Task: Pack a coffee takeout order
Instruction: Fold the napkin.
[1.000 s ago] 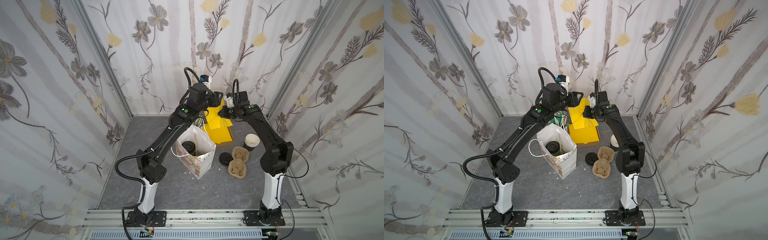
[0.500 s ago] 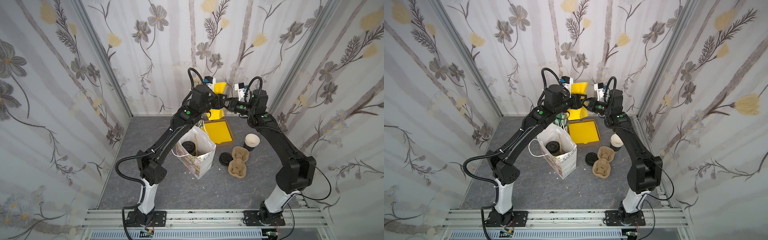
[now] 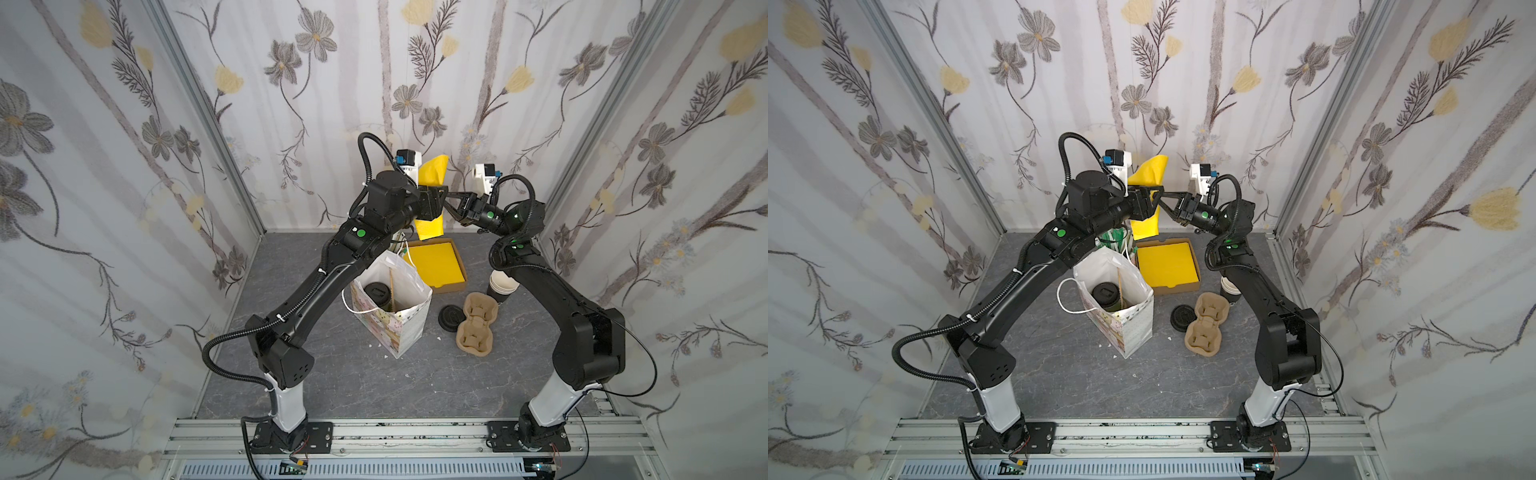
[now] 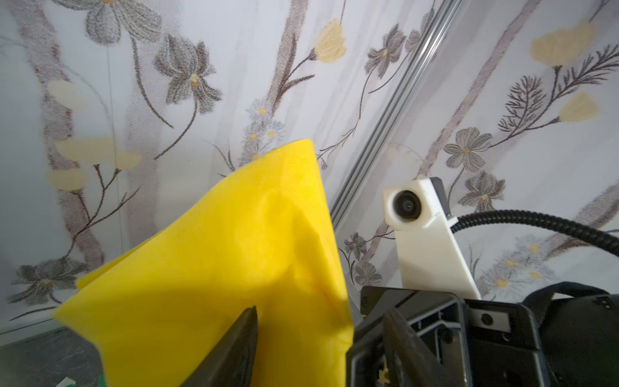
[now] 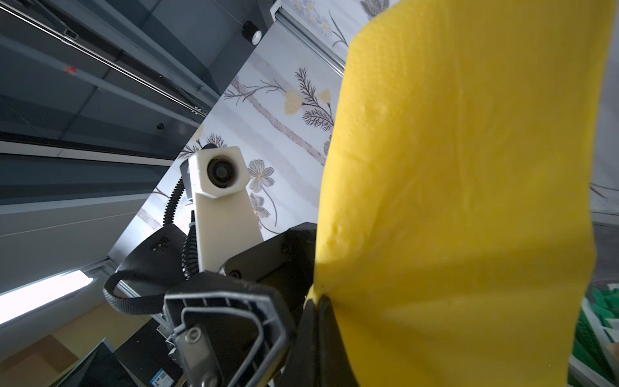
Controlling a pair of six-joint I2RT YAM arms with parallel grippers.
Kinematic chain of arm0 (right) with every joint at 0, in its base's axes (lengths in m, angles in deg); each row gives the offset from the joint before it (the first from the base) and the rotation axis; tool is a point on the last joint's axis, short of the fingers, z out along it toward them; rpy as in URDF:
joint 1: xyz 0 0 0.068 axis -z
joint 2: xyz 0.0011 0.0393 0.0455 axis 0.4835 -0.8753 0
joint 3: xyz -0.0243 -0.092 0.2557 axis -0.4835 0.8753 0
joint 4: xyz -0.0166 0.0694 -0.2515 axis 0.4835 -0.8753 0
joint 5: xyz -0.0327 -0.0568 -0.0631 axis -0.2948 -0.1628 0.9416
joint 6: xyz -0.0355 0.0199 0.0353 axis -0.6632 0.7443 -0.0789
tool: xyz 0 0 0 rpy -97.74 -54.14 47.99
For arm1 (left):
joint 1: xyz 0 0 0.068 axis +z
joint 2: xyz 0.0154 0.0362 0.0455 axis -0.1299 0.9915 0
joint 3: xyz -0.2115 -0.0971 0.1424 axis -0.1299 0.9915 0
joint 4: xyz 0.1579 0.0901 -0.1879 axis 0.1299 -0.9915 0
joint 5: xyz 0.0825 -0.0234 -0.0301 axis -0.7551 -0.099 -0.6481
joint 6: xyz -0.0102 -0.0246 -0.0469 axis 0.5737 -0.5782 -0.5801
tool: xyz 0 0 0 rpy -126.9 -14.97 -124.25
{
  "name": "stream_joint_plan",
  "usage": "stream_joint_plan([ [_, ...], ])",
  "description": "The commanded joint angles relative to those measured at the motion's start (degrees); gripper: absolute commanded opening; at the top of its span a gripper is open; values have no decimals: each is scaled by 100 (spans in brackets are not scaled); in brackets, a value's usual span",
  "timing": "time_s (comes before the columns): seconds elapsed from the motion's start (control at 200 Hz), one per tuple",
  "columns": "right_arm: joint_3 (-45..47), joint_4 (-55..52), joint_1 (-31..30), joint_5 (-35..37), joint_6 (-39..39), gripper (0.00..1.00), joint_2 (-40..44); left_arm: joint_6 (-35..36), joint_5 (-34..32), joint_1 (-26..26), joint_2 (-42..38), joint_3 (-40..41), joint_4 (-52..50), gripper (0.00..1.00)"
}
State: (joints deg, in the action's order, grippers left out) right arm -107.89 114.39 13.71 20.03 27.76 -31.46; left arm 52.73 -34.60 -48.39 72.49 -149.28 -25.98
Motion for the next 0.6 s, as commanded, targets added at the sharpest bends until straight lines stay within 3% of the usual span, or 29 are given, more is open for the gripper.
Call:
stream_joint_plan([
  [0.0,24,1206,-129,115,662,0,80,207,130,-80,-30,152,-296,62],
  [0.095,52,817,-208,197,462,0,233,186,-37,-131,-195,363,-296,62],
  [0.38,-322,-1511,-488,556,-1130,0,562,353,-1120,-162,-1349,1426,-287,62],
  [0.5,-771,-2289,-772,733,-1521,0,484,576,-924,-163,-1628,1634,-296,61],
  [0.595,-1018,-2404,-1033,1006,-1358,0,452,453,-807,-166,-1763,1720,-288,60],
])
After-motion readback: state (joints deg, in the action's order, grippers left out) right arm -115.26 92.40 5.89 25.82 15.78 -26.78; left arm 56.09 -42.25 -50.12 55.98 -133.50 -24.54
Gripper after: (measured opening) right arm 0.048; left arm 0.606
